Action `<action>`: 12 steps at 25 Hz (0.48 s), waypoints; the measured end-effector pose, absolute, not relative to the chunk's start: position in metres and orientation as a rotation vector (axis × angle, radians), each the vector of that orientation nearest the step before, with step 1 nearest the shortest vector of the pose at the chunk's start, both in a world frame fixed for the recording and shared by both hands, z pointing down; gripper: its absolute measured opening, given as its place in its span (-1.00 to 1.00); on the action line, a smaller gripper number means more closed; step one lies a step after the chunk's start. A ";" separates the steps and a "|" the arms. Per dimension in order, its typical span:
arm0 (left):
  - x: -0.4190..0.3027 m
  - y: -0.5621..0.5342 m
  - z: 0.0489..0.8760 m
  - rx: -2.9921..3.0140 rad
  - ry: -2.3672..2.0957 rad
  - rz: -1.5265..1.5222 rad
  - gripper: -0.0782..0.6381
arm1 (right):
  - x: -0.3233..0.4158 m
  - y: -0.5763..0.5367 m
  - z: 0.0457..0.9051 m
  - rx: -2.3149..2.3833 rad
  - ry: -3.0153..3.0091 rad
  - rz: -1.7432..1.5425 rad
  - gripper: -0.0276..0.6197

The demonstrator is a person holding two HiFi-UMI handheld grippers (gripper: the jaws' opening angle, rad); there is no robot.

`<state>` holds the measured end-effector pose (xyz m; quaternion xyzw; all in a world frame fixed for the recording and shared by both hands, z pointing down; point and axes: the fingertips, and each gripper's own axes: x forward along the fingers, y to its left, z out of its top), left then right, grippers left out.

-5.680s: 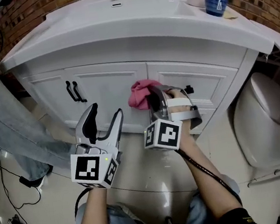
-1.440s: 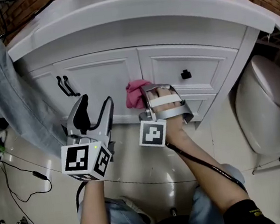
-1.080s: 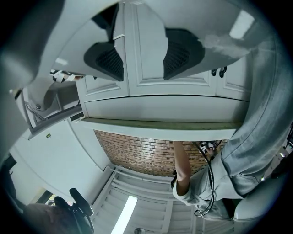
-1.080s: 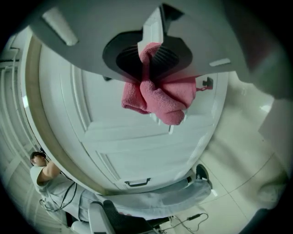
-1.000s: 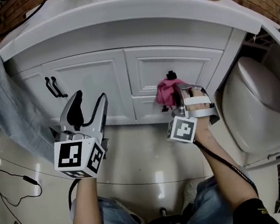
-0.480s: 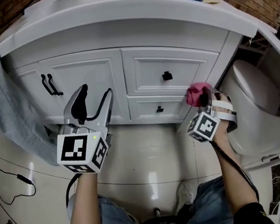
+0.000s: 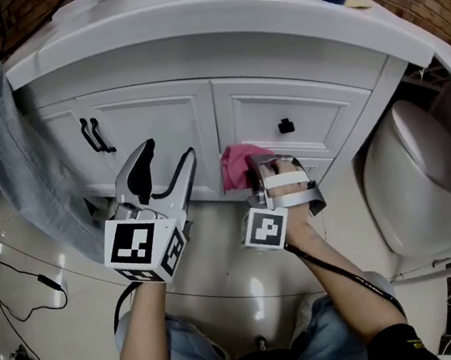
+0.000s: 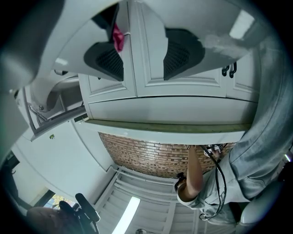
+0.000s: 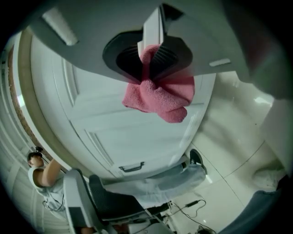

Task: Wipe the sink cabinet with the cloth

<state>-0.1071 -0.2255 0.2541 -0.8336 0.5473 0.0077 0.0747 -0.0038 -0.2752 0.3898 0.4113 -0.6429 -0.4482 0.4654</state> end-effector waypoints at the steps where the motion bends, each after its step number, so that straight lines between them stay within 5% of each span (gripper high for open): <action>1: -0.109 -0.223 0.256 -2.496 1.642 0.001 -0.01 | -0.024 -0.277 0.387 0.989 -1.597 -1.129 -0.78; 12: -0.154 -0.215 0.271 -2.438 1.722 -0.120 -0.01 | -0.054 -0.294 0.422 0.849 -1.609 -1.163 -0.78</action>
